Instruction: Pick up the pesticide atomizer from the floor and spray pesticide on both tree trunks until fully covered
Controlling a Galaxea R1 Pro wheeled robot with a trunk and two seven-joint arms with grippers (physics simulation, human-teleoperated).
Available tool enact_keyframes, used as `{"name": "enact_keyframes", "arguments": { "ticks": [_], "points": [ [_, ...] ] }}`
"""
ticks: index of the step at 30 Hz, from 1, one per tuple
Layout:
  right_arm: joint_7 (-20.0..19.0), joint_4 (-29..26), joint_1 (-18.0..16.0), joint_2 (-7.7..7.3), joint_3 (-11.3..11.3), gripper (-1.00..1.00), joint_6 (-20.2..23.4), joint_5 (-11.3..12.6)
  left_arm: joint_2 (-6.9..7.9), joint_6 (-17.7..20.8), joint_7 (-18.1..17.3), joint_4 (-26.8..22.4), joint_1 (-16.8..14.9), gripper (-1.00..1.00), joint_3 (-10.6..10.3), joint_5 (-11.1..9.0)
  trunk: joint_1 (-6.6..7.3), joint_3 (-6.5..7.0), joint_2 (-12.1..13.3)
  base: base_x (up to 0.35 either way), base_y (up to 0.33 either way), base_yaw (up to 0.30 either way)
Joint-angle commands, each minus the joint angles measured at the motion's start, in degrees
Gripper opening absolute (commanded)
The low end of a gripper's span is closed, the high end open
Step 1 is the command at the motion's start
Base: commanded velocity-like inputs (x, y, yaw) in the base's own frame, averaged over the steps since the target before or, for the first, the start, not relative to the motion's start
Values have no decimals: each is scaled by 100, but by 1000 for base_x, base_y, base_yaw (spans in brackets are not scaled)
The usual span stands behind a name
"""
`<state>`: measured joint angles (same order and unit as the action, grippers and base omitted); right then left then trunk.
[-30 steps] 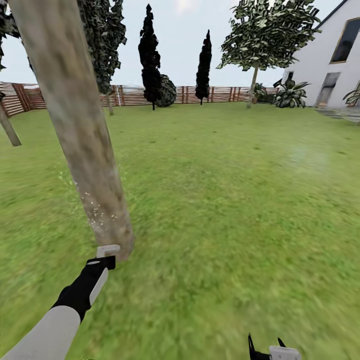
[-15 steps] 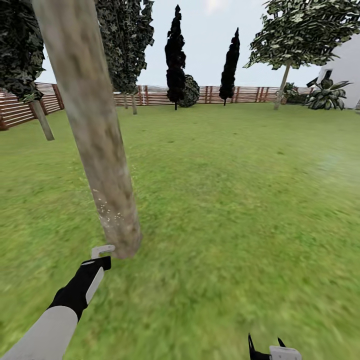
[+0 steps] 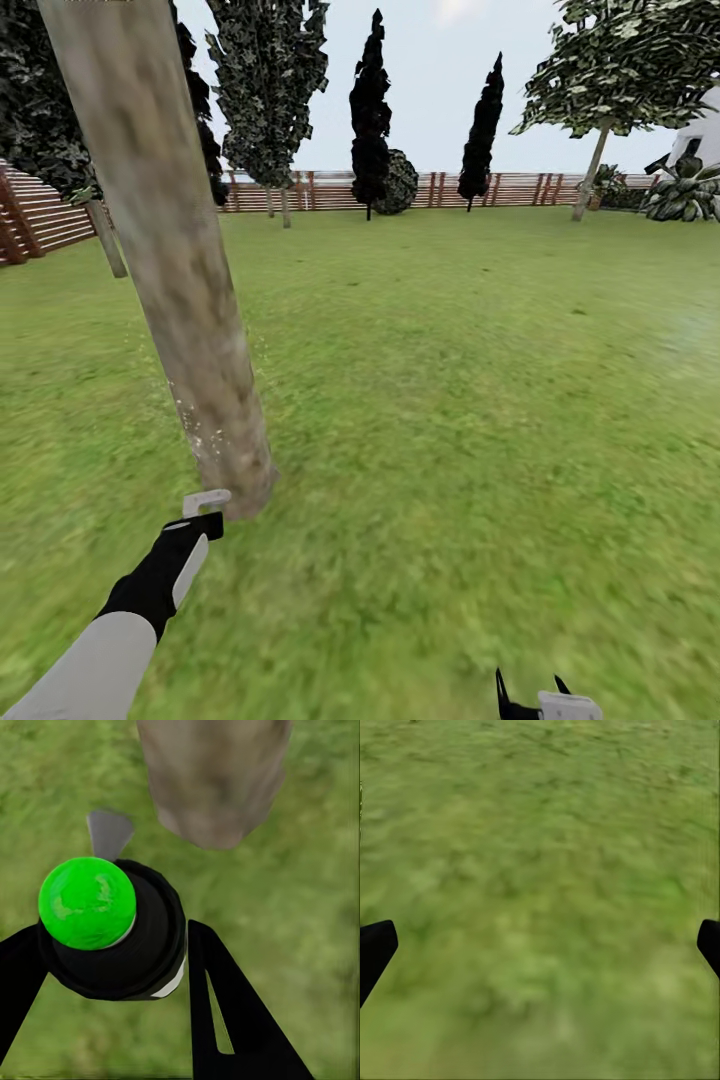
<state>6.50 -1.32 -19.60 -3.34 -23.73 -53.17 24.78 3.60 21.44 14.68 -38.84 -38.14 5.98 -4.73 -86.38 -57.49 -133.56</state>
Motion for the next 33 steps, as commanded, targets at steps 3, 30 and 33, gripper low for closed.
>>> {"name": "enact_keyframes", "arguments": {
  "ticks": [3, 30, 33],
  "points": [
    [0, 0, 0, 0, 0, 100, 0, 0, 0, 0, 0, 0, 0, -100, 0, 0, 0, 0, 0, 78, -271, 272],
    [0, 0, 0, 9, -1, 100, -18, 0, 32, 5, -3, -8, 0, -100, 0, -2, 0, 0, 0, 96, -271, 132],
    [0, -1, 0, 12, 0, 100, -16, 0, 33, 9, -3, -9, 0, -100, 0, -2, 0, 0, 0, 99, -271, 274]
  ]
}}
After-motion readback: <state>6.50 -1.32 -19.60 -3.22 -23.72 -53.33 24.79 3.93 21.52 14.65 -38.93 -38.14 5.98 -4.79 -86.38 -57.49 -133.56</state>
